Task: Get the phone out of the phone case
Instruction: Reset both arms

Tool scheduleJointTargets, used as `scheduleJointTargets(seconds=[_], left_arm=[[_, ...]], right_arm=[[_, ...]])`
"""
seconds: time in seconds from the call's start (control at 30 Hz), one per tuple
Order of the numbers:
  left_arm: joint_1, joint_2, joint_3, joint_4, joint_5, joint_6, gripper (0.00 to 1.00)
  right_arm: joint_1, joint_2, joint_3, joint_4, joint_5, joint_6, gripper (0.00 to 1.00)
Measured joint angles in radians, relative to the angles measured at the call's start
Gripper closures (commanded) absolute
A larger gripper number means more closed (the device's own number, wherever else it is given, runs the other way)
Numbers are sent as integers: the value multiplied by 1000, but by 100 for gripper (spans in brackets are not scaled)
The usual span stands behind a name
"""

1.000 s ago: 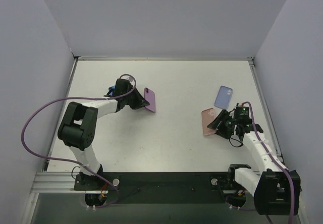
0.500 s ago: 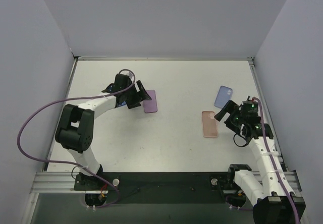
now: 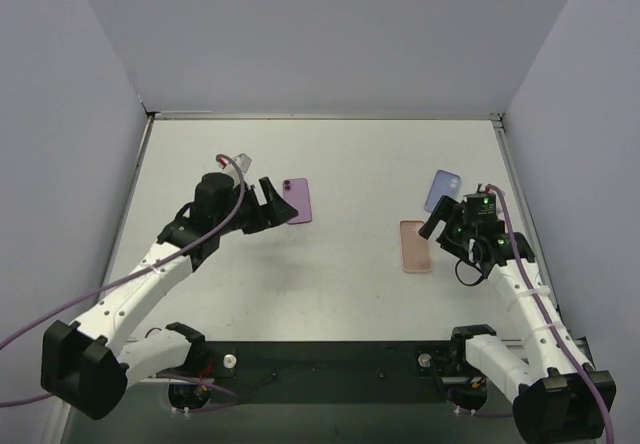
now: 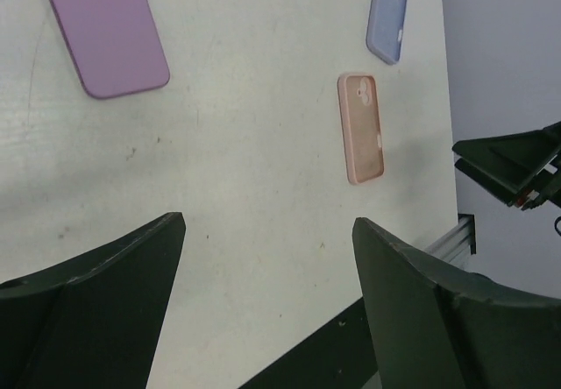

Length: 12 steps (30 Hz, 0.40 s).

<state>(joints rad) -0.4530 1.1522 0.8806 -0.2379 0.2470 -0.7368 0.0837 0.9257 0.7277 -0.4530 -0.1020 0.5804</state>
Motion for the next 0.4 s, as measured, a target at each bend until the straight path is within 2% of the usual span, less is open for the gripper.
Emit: scheduleJointTargets(seconds=[0.2,0.4], left_arm=[[-11,-222,-143,-139,-39,-19,12],[-11,-381,-164,-239,-87,-48,12]], right_arm=[[62,-3,0,-4,73,25,12],[65,-11,0,-11,122,30,13]])
